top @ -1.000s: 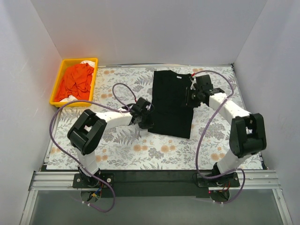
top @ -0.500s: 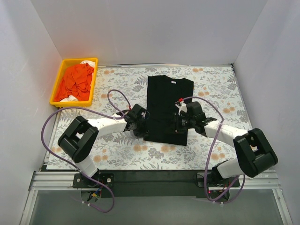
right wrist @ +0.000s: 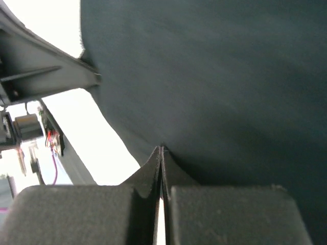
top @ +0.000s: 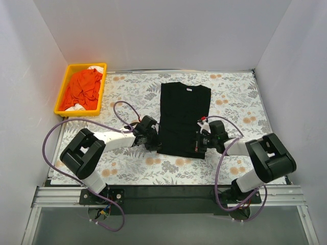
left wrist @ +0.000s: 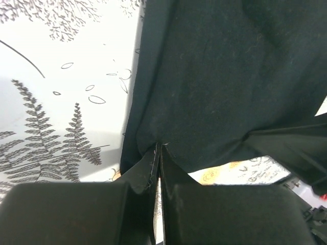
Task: Fold and stack the t-shirts
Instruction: Fold the tshirt
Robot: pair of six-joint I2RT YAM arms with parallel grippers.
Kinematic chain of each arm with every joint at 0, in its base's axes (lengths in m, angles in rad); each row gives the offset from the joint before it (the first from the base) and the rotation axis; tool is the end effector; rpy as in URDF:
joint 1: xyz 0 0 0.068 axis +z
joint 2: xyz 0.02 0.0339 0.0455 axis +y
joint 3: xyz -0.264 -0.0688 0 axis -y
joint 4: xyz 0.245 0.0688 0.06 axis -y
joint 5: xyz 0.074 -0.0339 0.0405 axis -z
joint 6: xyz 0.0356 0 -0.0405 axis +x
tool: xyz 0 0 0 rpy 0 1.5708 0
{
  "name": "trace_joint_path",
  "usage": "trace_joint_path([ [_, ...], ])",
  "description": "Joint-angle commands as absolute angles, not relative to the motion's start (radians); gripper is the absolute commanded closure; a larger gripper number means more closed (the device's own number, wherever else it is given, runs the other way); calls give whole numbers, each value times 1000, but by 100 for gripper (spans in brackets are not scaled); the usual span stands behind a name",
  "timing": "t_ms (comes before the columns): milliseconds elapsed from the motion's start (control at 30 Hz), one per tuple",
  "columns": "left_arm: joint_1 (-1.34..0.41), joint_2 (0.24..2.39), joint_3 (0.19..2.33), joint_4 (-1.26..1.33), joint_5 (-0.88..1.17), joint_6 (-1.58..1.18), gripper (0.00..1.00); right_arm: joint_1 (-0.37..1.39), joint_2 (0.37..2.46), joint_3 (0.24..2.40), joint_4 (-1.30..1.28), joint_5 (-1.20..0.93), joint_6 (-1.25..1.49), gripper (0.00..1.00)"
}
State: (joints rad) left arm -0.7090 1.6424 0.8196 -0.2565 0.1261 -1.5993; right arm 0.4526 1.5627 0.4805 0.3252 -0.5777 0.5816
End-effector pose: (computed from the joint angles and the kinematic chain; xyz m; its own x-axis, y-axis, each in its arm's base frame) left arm 0.2256 -0.1994 0.1417 -0.6716 -0.7304 0.1243 -0.6886 0.5534 -0.4686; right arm 0.2265 0.1318 0.1180 -0.9134 0.0676 -0.4014 -0.2651 0.6494 0.7127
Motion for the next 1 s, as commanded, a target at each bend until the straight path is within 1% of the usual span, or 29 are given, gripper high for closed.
trace_joint_path([
  [0,-709,1690,729,-367,78,-1588,100,327,1482,338,255,-535,534,99],
  [33,-709,1684,718,-368,83,-1597,100,258,1456,315,247,-537,528,99],
  [67,-709,1671,698,-367,90,-1603,100,227,1412,283,236,-525,523,98],
  [167,-709,1626,643,-361,121,-1637,100,134,1356,287,118,-493,508,97],
  [267,-721,1577,591,-350,143,-1678,100,91,1307,302,45,-463,499,96],
  [367,-742,1537,569,-339,153,-1709,100,80,1250,366,-26,-462,465,95],
  [500,-746,1485,607,-345,132,-1715,97,78,1215,494,-69,-488,448,90],
  [600,-746,1491,644,-359,114,-1706,95,80,1259,609,-74,-514,454,87],
  [667,-746,1508,672,-368,107,-1695,94,84,1330,687,-66,-535,462,87],
  [967,-746,1496,690,-403,74,-1684,93,124,1633,868,44,-560,476,87],
])
